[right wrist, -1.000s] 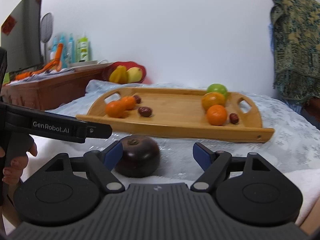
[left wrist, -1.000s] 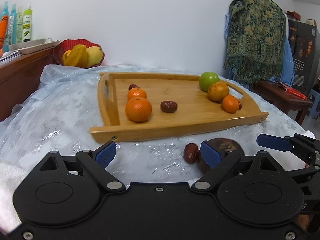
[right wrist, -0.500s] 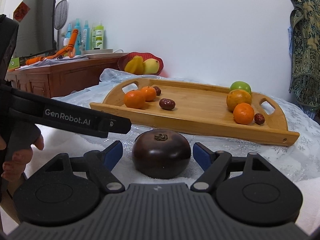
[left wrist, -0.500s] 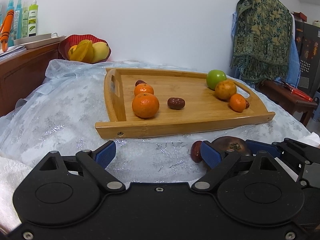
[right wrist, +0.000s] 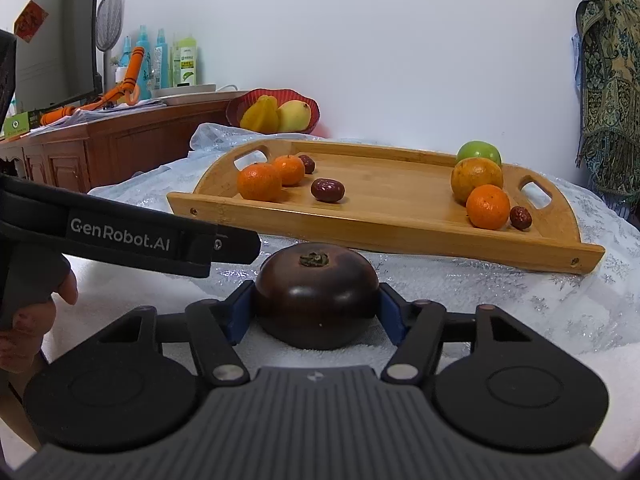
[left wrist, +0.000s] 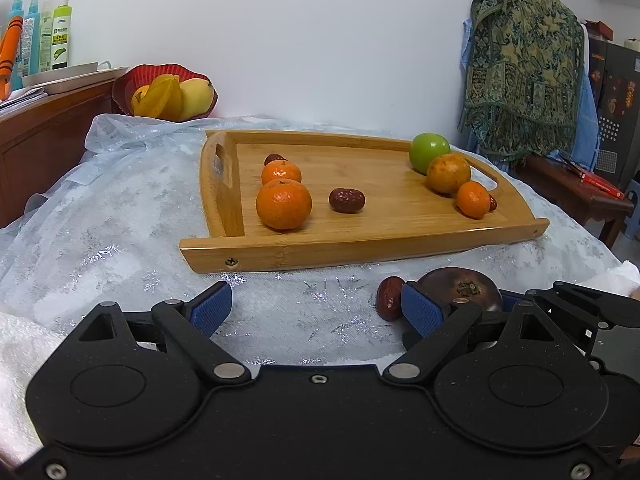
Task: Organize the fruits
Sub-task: 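Grasp the dark persimmon with the right tool while the left tool grasps the last date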
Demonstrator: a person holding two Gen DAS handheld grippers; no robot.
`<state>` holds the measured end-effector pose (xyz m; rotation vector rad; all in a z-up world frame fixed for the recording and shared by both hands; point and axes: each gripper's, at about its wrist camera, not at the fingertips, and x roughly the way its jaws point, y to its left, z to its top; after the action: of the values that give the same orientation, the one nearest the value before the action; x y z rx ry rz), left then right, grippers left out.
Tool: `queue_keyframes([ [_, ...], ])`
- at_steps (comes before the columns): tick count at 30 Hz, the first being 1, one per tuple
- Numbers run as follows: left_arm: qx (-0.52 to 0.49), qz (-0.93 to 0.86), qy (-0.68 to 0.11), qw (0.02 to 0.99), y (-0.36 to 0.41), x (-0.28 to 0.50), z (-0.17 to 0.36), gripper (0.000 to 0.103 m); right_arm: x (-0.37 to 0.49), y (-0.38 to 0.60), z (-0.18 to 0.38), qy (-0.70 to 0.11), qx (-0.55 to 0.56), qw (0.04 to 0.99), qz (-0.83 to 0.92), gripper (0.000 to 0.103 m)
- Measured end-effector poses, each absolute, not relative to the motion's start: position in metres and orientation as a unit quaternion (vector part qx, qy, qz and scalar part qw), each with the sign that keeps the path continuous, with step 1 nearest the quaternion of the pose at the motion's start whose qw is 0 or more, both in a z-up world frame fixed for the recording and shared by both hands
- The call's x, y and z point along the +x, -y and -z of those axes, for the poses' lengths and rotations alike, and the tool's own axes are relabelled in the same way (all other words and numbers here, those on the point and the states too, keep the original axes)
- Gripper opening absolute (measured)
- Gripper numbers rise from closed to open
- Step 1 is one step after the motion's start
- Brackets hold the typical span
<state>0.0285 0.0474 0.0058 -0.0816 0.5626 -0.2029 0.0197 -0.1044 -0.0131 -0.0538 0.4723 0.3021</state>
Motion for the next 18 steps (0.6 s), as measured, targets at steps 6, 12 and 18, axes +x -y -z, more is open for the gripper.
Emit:
queue_keyframes([
  [6,-0.039,0.1,-0.277,0.955,-0.045,0.028,-0.004,0.091,0.017,0.109,0.01,-0.228,-0.02,0.964,-0.133,0.065],
  [12,-0.049,0.085,-0.275,0.957,-0.041,0.027,0.001,0.09,0.013,0.124,0.006,-0.206,-0.021,0.976,-0.065,0.065],
  [18,-0.04,0.091,-0.258,0.961,-0.021,0.022,0.006,0.079,0.017,0.146,0.003,-0.197,0.008,0.98,0.009,0.065],
])
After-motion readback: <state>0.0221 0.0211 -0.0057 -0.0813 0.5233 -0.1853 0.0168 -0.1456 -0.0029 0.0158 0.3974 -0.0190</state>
